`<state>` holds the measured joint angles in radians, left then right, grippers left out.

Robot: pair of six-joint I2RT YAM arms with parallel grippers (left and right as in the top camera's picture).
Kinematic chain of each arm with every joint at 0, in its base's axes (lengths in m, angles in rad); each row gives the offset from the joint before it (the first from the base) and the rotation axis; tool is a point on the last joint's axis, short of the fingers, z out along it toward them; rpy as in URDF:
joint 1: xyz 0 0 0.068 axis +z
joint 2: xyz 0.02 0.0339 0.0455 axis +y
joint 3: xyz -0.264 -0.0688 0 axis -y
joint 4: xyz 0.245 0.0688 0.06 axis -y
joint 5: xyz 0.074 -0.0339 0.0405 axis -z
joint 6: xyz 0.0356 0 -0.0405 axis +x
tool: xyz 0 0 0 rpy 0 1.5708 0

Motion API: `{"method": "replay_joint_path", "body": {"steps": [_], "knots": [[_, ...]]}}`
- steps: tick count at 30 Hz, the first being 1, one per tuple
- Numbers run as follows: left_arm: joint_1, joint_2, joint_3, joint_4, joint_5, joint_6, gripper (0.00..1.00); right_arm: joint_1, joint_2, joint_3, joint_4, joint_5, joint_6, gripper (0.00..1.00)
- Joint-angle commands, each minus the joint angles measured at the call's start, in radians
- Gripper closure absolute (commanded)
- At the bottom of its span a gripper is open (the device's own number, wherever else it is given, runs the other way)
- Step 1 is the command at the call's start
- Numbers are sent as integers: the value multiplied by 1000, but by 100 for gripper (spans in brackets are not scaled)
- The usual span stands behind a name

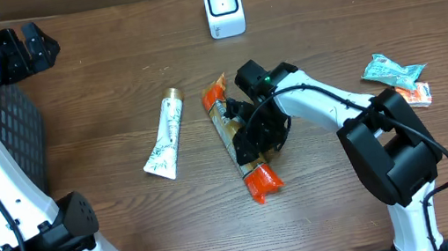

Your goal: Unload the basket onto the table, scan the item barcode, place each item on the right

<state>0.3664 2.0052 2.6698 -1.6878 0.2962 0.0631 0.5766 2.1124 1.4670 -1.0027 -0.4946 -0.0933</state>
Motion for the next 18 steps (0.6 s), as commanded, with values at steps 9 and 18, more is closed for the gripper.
{"method": "replay_joint_path", "body": {"steps": [9, 18], "knots": [[-7, 2, 2, -2, 8, 19, 0, -54, -26, 13, 50, 22, 176, 96], [-7, 2, 2, -2, 8, 19, 1, -88, -165, 146, 16, 23, 164, 96]]}}
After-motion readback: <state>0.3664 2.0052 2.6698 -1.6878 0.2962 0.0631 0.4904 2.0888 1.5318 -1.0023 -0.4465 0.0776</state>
